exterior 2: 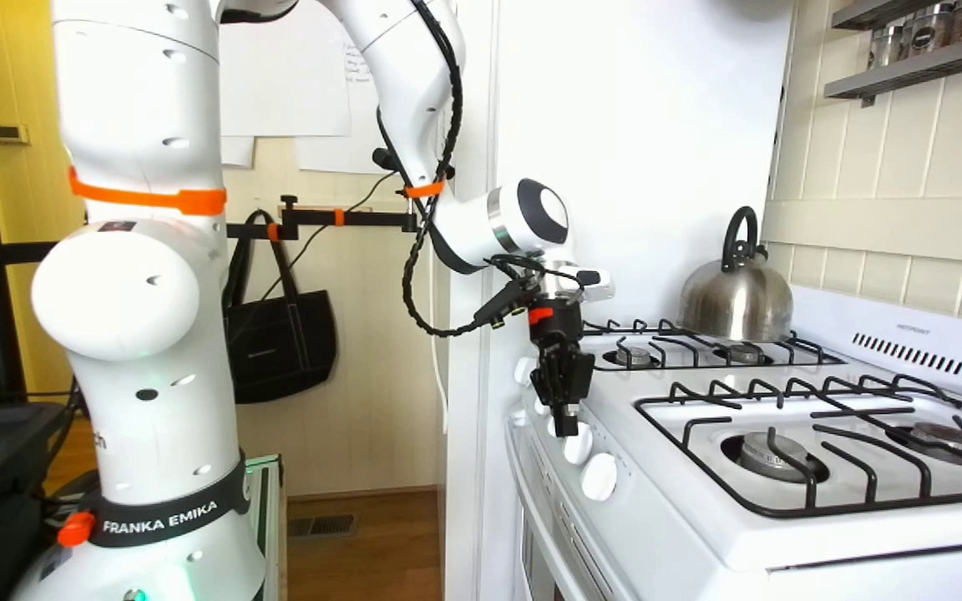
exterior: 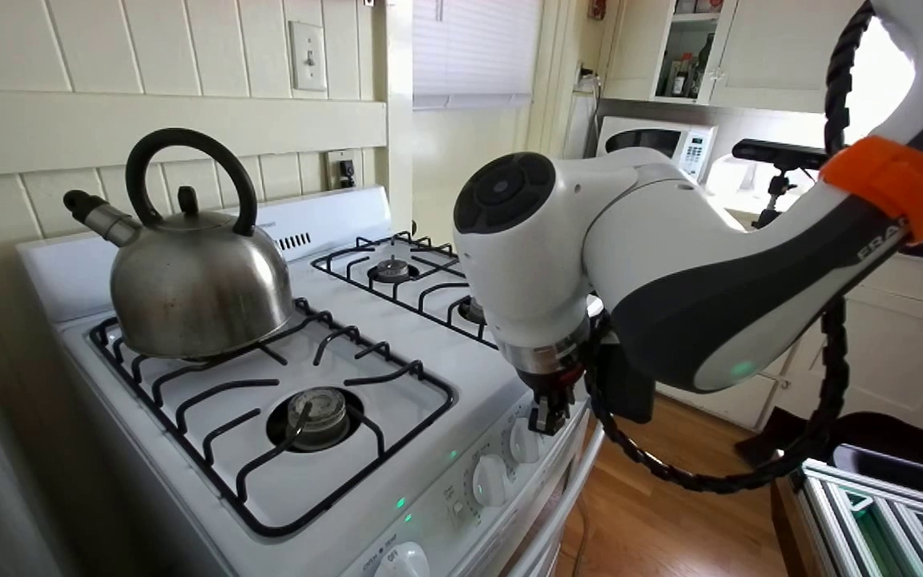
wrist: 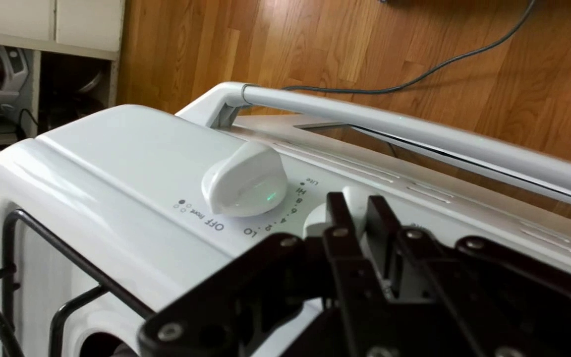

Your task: Turn the stove's second-last knob to the left

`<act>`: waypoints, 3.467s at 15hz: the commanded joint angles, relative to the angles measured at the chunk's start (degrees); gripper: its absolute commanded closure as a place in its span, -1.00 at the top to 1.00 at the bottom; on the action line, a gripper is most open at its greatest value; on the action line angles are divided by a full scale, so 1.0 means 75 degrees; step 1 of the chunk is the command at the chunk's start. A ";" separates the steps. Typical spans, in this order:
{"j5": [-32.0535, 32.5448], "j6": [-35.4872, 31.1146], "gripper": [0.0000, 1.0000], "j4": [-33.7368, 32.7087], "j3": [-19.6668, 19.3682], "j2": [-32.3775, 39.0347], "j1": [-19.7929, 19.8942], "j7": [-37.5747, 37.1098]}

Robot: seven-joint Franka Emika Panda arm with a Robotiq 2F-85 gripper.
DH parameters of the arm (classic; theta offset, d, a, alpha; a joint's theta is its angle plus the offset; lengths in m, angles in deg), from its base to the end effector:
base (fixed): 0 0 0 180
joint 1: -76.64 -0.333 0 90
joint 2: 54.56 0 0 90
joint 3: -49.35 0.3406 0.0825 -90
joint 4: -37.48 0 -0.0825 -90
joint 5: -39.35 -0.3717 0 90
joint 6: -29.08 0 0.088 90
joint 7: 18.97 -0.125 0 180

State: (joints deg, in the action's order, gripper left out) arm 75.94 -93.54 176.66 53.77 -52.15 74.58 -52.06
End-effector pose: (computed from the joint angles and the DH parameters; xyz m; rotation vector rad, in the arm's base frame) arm 0.4449 0.0159 0.2900 2.5869 -0.0285 -0.1846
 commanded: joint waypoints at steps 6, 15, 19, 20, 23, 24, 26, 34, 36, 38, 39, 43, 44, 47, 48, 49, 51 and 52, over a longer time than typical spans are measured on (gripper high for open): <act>0.0731 0.0426 -0.93 -0.0465 0.0067 0.0407 -0.0397 0.0531; 0.1645 0.0651 -0.17 -0.0745 0.0131 0.0558 -0.0646 0.1332; 0.1352 0.0925 0.27 -0.0768 0.0177 0.0618 -0.0702 0.1327; 0.1264 0.1014 0.41 -0.0800 0.0185 0.0623 -0.0705 0.1306; 0.1035 0.1221 0.88 -0.0901 0.0192 0.0648 -0.0711 0.1132; 0.0965 0.1332 1.00 -0.0951 0.0190 0.0657 -0.0711 0.1123; 0.0761 0.1506 1.00 -0.1032 0.0193 0.0681 -0.0709 0.1099; -0.1012 0.1435 1.00 -0.1232 0.0169 0.0787 -0.0705 0.0763; -0.1435 0.1322 1.00 -0.1271 0.0136 0.0810 -0.0719 0.0334; -0.1818 0.1247 1.00 -0.1310 0.0116 0.0829 -0.0726 -0.0116; -0.1990 0.1155 1.00 -0.1311 0.0105 0.0832 -0.0727 -0.0362; -0.2753 0.0696 1.00 -0.0582 -0.0108 -0.0166 -0.0439 -0.0677; -0.2884 0.0654 1.00 -0.0546 -0.0147 -0.0222 -0.0413 -0.0840; -0.3014 0.0467 1.00 0.0203 -0.0422 -0.1168 -0.0141 -0.1121; -0.2758 0.0913 1.00 -0.0679 -0.0272 -0.0251 -0.0249 -0.0940; -0.2754 0.0906 1.00 -0.0554 -0.0302 -0.0464 -0.0154 -0.0898; -0.2753 0.0910 1.00 -0.0571 -0.0288 -0.0488 -0.0139 -0.0867; -0.2753 0.0910 1.00 -0.0587 -0.0270 -0.0439 -0.0158 -0.0868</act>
State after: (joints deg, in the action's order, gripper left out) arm 55.32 -86.82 172.33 51.35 -55.44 72.99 -58.61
